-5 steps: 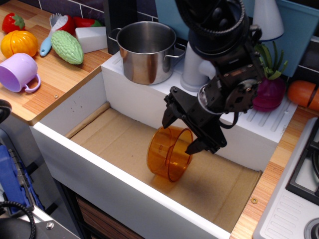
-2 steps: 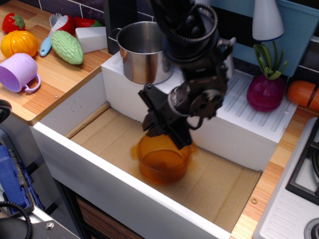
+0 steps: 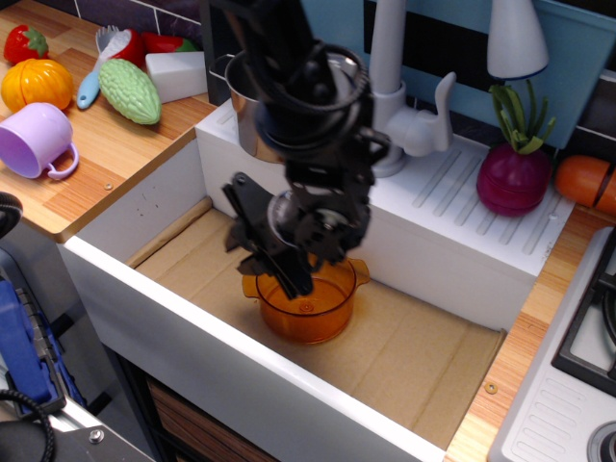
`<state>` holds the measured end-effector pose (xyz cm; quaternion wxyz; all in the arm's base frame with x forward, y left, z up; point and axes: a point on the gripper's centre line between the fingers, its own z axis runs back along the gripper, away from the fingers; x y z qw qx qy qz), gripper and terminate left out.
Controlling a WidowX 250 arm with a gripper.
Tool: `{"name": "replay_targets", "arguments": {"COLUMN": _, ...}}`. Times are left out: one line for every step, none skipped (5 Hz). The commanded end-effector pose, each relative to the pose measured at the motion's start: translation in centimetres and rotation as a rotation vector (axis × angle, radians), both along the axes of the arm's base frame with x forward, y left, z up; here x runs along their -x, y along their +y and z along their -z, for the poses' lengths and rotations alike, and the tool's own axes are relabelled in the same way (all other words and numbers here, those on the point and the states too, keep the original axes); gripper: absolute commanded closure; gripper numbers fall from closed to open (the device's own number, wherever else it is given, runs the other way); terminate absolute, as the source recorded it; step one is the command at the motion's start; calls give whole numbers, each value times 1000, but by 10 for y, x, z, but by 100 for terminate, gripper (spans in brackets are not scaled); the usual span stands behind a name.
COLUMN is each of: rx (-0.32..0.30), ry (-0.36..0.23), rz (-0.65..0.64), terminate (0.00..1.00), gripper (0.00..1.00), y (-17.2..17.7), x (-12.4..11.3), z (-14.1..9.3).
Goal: Flip orange pot upright in sink
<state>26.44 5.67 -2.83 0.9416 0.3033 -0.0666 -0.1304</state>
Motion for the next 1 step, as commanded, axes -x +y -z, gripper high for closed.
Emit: {"name": "replay_targets", "arguments": {"rx": 3, "ry": -27, "rz": 1, "terminate": 100, "gripper": 0, "y": -2, "x": -4, "z": -5}}
